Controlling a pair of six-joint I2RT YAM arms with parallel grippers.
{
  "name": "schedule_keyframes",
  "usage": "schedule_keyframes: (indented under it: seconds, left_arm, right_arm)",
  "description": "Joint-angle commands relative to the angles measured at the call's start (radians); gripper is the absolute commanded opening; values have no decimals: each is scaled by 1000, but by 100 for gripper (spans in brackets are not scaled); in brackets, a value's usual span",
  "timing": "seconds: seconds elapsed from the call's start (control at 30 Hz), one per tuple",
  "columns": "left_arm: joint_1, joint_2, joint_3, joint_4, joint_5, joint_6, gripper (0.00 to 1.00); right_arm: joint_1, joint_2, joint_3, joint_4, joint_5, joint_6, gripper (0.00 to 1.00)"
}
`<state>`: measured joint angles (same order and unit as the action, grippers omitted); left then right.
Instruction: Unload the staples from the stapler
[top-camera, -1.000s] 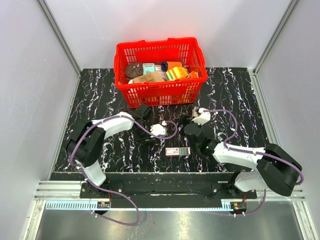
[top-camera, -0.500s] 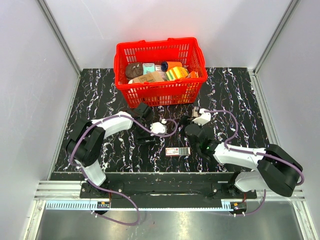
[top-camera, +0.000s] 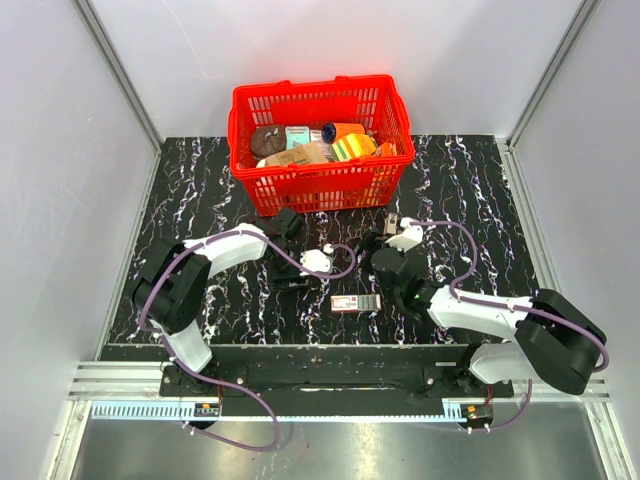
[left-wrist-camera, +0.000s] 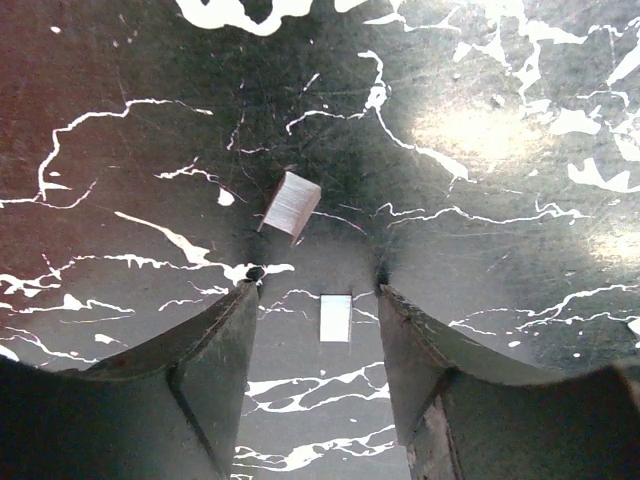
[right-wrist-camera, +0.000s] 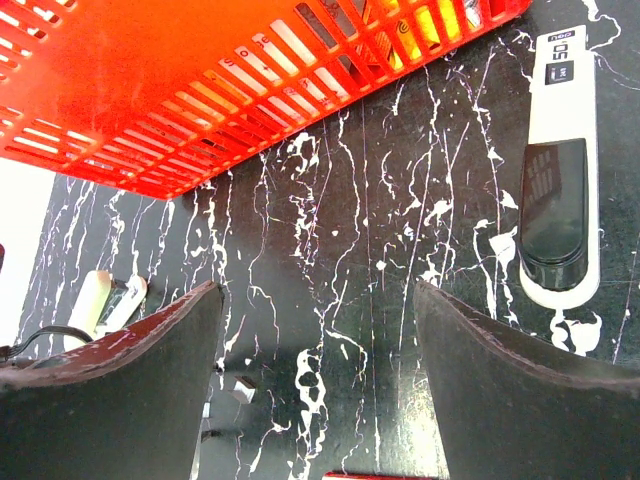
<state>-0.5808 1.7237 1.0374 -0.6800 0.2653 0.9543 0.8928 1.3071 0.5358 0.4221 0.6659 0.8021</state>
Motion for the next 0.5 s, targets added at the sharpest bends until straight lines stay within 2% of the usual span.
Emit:
schedule_keyframes:
  seconds: [0.0, 0.17, 0.47]
  left_arm:
    - [9, 13, -48, -73, -40, 21, 57]
    - [6, 23, -17, -69, -23, 5, 56]
    - [-2, 63, 3, -41, -18, -23, 29]
  right_arm:
    - [-14, -31, -5, 41, 9, 17, 82]
    - [-12, -31, -3, 43, 6, 17, 82]
    - [-14, -34, -11, 49, 6, 19, 82]
